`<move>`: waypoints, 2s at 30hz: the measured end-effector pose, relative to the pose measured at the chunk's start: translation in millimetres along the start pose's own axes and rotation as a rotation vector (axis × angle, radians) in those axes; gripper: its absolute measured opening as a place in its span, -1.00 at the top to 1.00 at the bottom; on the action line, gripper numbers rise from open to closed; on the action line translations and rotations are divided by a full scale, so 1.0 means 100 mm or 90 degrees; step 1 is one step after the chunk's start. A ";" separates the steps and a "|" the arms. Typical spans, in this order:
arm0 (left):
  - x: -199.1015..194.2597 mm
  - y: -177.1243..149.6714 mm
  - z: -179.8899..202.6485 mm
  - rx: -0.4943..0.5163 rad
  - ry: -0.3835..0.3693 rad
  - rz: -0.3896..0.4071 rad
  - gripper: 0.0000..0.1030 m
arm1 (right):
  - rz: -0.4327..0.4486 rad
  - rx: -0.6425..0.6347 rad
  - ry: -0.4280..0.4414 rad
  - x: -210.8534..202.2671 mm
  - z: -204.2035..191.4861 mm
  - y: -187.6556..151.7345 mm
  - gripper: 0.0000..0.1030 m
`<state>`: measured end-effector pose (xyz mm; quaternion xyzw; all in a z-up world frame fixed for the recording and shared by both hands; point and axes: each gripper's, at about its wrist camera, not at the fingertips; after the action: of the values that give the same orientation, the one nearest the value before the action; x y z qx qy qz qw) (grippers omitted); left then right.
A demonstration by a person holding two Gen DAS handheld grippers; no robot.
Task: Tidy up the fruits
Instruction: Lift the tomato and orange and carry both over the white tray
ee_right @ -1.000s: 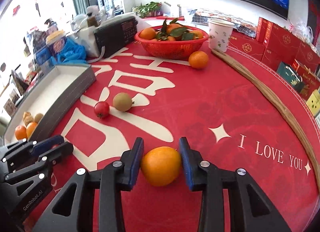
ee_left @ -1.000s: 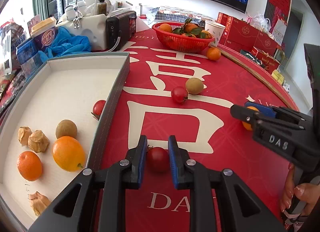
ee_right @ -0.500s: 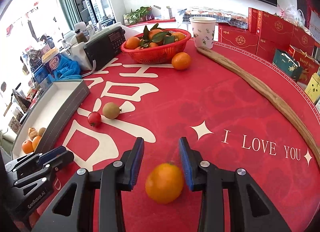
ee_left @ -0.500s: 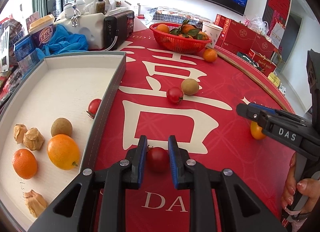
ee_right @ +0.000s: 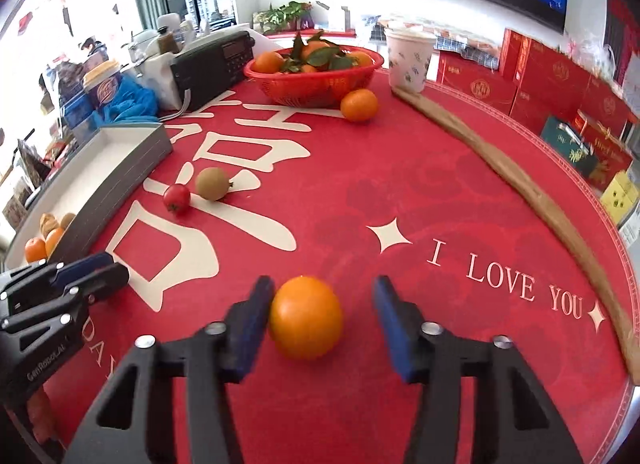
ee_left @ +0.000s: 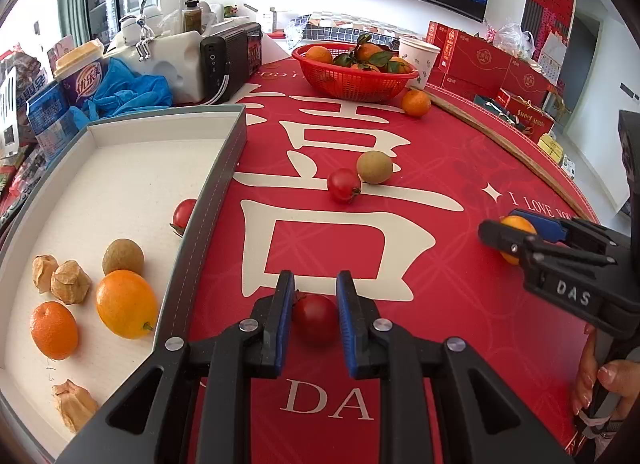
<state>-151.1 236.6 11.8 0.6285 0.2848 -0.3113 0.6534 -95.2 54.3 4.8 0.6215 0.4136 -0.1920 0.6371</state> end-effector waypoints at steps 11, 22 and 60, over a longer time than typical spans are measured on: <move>-0.04 -0.03 -0.02 -0.012 -0.040 0.002 0.55 | 0.018 0.057 0.036 -0.06 0.09 0.06 0.33; -0.07 -0.03 -0.01 -0.011 -0.048 0.003 0.55 | 0.023 0.057 0.054 -0.07 0.00 0.08 0.33; -0.49 0.32 -1.08 -0.141 0.108 0.133 0.55 | 0.031 -0.046 0.196 0.09 -1.31 0.67 0.33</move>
<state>-155.9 347.1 64.5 0.6030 0.3045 -0.1546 0.7210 -76.5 191.3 54.9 0.6301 0.4975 -0.0639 0.5928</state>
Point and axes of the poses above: each gripper's, at about its wrist camera, not at the fingertips, and x roughly the way its jaws point, z to its right, y to its top, and after that the axes turned 3 degrees about y, right-handed
